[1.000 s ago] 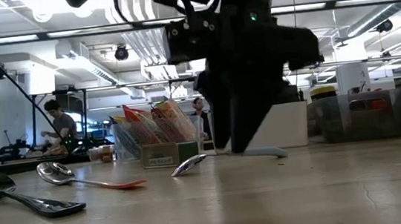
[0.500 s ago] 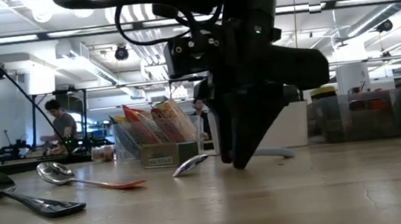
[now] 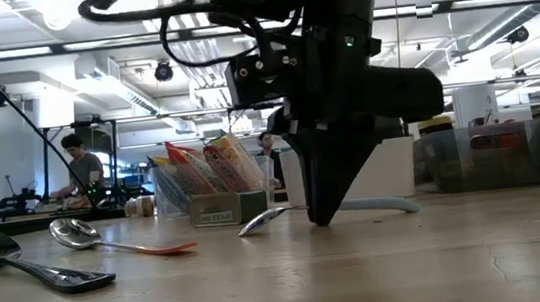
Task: Pick & Place Food Item
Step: Put the light blue spoon into the white bin
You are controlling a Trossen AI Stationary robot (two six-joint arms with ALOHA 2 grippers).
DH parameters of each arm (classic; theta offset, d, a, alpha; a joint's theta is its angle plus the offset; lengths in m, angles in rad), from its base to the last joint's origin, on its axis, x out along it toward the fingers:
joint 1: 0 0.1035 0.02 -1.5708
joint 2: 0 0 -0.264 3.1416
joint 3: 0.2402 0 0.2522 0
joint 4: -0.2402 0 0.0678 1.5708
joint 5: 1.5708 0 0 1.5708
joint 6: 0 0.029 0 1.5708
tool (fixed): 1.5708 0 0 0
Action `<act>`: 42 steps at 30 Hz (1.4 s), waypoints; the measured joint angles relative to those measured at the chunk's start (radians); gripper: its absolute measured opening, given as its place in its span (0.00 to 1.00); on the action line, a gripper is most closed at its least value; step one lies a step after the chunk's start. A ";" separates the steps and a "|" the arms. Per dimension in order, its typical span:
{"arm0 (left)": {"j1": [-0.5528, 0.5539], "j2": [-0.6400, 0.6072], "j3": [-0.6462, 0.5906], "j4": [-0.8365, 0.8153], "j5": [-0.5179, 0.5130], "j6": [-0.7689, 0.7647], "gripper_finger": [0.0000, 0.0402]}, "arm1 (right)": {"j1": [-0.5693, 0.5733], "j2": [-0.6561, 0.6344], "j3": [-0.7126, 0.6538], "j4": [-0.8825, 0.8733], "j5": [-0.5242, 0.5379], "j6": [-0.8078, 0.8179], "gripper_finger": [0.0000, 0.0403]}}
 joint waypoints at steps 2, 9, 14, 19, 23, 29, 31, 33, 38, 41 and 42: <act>0.000 0.000 0.000 -0.001 0.000 -0.017 0.75 | -0.002 -0.006 0.005 -0.019 0.023 0.012 0.05; 0.000 0.000 0.000 -0.004 0.000 -0.091 0.75 | -0.001 -0.075 0.009 -0.048 0.104 0.028 0.05; 0.000 0.000 0.000 -0.009 0.000 -0.104 0.75 | -0.003 -0.139 0.009 -0.063 0.154 0.030 0.05; 0.000 0.000 0.000 -0.010 0.000 -0.104 0.74 | -0.004 -0.227 0.006 -0.076 0.252 0.025 0.05; 0.000 0.000 0.000 -0.011 0.000 -0.103 0.74 | -0.010 -0.325 0.002 -0.093 0.347 0.024 0.05; 0.000 0.000 0.000 -0.014 0.000 -0.103 0.75 | -0.072 -0.464 -0.029 -0.097 0.468 0.045 0.05; 0.000 0.000 0.000 -0.015 0.000 -0.103 0.75 | -0.115 -0.504 -0.044 -0.096 0.468 0.054 0.05; 0.000 0.000 0.000 -0.017 0.000 -0.101 0.75 | -0.165 -0.534 -0.062 -0.091 0.468 0.054 0.05; 0.000 0.000 0.000 -0.018 0.000 -0.101 0.75 | -0.297 -0.576 -0.118 -0.080 0.414 0.042 0.05; 0.000 0.000 0.000 -0.018 0.000 -0.101 0.75 | -0.371 -0.576 -0.139 -0.065 0.355 0.015 0.05; 0.000 0.000 0.000 -0.018 0.000 -0.101 0.75 | -0.392 -0.575 -0.152 -0.050 0.340 -0.001 0.05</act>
